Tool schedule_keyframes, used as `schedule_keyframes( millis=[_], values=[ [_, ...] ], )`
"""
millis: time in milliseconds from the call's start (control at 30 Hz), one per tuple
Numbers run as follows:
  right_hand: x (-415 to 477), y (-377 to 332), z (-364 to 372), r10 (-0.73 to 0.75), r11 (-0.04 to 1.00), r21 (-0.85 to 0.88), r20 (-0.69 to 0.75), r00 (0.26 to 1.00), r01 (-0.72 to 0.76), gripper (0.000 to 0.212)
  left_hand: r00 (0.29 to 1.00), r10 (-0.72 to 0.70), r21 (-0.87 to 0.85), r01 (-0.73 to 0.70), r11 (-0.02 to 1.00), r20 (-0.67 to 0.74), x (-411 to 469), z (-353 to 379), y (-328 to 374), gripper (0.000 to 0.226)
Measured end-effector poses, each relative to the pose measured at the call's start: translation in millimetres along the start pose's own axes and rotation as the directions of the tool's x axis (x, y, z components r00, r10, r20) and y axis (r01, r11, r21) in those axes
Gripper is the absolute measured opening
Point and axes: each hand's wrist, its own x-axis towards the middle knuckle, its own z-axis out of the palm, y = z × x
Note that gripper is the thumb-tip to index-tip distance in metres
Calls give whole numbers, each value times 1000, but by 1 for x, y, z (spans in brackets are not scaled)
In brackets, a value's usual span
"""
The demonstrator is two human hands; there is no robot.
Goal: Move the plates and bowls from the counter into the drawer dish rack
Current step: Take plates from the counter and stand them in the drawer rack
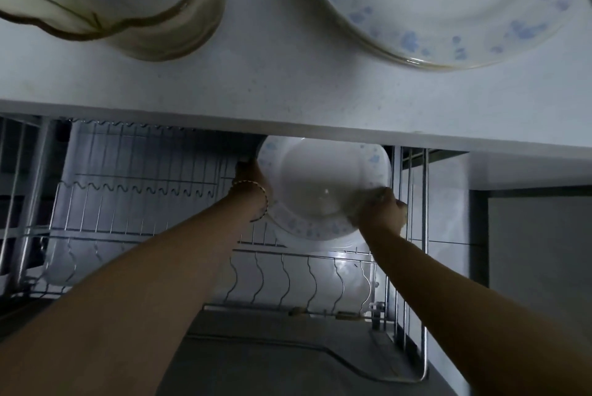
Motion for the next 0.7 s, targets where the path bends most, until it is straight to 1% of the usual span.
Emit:
schedule_keyframes(
  millis=[67, 133, 200, 300, 400, 467, 500, 567, 600, 633, 700],
  values=[
    [-1, -1, 1, 3, 1000, -28, -21, 1000, -4, 37, 1000, 13, 5, -13, 1000, -7, -3, -1, 1, 35],
    [-1, -1, 2, 5, 1000, 11, -9, 1000, -5, 41, 1000, 30, 32, -30, 999, 1, -7, -2, 2, 37],
    [1, 1, 2, 16, 1000, 20, -23, 1000, -16, 41, 999, 52, 44, -52, 998, 6, -11, 0, 0, 42],
    [2, 7, 5, 24, 999, 25, -54, 998, -22, 37, 998, 46, -52, -43, 998, 50, -12, 8, -9, 44],
    [2, 14, 8, 28, 999, 46, -76, 997, -24, 38, 999, 33, -145, -29, 989, 23, -16, 12, -13, 47],
    [-2, 16, 10, 42, 997, 72, -82, 996, -36, 37, 1000, -20, -164, 19, 986, -3, -19, 12, -15, 53],
    [-5, 17, 12, 68, 994, 87, -91, 994, -60, 38, 998, -60, -215, 60, 975, 7, -21, 12, -16, 58],
    [-12, 21, 14, 184, 973, 157, -81, 980, -169, 47, 987, -149, -404, 158, 901, 53, -22, 12, -17, 61],
    [-15, 24, 15, 240, 949, 225, -49, 970, -223, 50, 984, -165, -480, 180, 859, 72, -22, 11, -17, 57],
    [-18, 27, 17, 271, 915, 307, 8, 963, -260, 48, 982, -167, -518, 186, 835, 83, -21, 9, -16, 48],
    [-24, 33, 18, 283, 848, 437, 106, 953, -300, 43, 983, -159, -535, 182, 825, 89, -19, 3, -14, 36]
  ],
)
